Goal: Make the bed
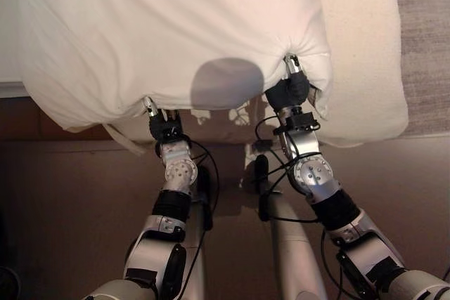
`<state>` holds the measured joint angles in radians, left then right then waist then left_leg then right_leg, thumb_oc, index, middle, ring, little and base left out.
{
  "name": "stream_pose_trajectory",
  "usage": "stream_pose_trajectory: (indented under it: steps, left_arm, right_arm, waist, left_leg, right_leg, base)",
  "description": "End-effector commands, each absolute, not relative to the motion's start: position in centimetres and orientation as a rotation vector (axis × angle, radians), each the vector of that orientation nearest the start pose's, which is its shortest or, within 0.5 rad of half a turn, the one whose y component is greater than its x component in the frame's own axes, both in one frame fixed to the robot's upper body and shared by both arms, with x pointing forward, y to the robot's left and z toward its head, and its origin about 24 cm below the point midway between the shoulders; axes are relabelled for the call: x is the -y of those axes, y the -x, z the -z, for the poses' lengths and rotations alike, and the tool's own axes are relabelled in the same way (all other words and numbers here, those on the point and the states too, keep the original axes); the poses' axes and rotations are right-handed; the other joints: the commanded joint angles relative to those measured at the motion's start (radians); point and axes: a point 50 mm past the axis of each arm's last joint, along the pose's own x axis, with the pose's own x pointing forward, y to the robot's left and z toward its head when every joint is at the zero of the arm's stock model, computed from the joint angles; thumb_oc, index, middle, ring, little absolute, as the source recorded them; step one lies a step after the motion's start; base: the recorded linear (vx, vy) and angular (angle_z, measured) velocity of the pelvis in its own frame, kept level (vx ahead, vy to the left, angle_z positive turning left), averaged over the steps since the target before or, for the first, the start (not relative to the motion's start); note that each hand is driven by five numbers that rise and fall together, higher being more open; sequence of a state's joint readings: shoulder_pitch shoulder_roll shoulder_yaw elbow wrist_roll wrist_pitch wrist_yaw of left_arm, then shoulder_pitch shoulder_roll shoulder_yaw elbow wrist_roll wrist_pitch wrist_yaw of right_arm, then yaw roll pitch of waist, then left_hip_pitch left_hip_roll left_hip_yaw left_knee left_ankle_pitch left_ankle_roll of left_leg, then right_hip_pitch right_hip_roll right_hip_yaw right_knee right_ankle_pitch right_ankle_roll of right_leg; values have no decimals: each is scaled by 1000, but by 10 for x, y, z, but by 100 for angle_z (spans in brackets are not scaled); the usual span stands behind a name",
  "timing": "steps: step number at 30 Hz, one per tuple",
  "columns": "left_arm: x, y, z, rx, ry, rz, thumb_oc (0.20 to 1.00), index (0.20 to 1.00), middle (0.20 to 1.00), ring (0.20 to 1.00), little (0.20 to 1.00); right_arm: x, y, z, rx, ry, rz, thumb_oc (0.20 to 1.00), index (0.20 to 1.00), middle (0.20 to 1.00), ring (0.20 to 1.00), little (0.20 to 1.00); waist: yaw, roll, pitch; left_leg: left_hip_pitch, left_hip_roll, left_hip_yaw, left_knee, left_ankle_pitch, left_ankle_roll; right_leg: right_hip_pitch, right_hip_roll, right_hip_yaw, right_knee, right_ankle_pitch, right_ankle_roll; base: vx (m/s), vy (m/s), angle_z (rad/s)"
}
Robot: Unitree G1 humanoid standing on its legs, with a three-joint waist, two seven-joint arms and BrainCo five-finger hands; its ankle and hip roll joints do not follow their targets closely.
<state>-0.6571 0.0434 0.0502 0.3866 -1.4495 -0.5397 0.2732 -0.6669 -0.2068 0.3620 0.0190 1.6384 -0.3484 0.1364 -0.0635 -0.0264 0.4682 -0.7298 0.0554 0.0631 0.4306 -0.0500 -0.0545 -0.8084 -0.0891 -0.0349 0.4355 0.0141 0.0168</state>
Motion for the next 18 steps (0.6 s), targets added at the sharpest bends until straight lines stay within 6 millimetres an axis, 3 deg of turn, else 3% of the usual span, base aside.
stream_pose_trajectory:
  steps: [1, 7, 18]
  left_arm:
    - [-184, -347, -156, 547, 1450, -257, 1000, 1000, 1000, 1000, 1000]
    - [-183, -338, -156, 586, 1453, -182, 1000, 1000, 1000, 1000, 1000]
    - [-170, -324, -135, 566, 1429, 31, 1000, 1000, 1000, 1000, 1000]
  right_arm:
    - [87, -290, -235, 636, -1348, -827, 200, 200, 200, 200, 200]
    - [91, -290, -233, 648, -1355, -816, 200, 200, 200, 200, 200]
    - [98, -289, -231, 692, -1354, -819, 200, 200, 200, 200, 200]
  waist:
    - [3, -13, -128]
    - [12, -11, -127]
    - [30, -10, -117]
  left_leg:
    - [-49, -1, -1, -27, 32, -11]
    - [-47, -3, -3, -23, 25, -9]
    - [-52, -12, -8, -28, 32, -2]
  right_leg:
    - [-6, -28, -1, 6, -32, 114]
    - [-2, -29, -2, 7, -38, 114]
    - [-2, -27, -2, 2, -33, 110]
  base:
    - [10, -1, -5]
    - [-1, -1, -1]
    - [0, 0, 0]
